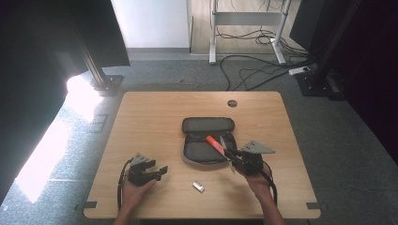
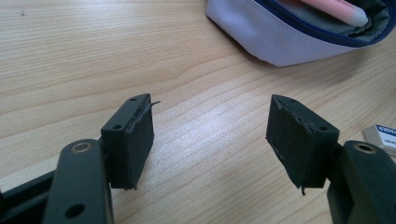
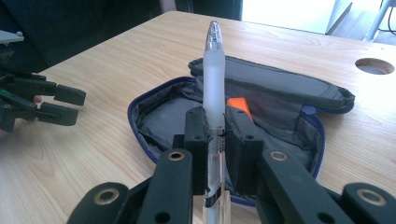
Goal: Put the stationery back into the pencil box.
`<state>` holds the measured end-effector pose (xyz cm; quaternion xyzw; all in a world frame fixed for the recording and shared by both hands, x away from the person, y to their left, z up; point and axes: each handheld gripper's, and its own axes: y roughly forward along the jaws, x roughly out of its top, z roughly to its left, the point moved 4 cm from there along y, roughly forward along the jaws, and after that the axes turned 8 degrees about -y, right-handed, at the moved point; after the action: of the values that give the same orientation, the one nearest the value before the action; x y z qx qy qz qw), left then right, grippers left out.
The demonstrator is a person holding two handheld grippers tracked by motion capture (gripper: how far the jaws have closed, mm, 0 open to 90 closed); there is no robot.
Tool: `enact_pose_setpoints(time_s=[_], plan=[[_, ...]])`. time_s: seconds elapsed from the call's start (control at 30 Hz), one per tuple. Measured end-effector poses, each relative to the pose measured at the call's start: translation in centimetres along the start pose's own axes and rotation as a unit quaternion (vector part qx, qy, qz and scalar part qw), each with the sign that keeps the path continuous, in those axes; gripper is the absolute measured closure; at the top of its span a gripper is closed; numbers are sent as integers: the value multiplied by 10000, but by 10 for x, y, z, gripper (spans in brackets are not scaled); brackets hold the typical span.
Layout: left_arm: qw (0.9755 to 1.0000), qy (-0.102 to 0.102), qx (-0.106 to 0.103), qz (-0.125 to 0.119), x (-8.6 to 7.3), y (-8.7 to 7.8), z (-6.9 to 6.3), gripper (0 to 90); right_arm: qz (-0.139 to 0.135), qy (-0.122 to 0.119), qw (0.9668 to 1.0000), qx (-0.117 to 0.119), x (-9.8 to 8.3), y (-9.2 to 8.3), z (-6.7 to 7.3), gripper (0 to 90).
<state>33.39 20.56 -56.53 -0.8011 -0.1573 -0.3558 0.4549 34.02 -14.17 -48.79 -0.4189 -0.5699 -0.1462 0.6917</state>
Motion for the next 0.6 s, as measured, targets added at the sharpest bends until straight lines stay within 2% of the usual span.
enact_pose_setpoints(time_s=[0.6], plan=[[10000,21,-3,13,0,0,0,324,86,-16,10000,-30,7,14,-5,787]])
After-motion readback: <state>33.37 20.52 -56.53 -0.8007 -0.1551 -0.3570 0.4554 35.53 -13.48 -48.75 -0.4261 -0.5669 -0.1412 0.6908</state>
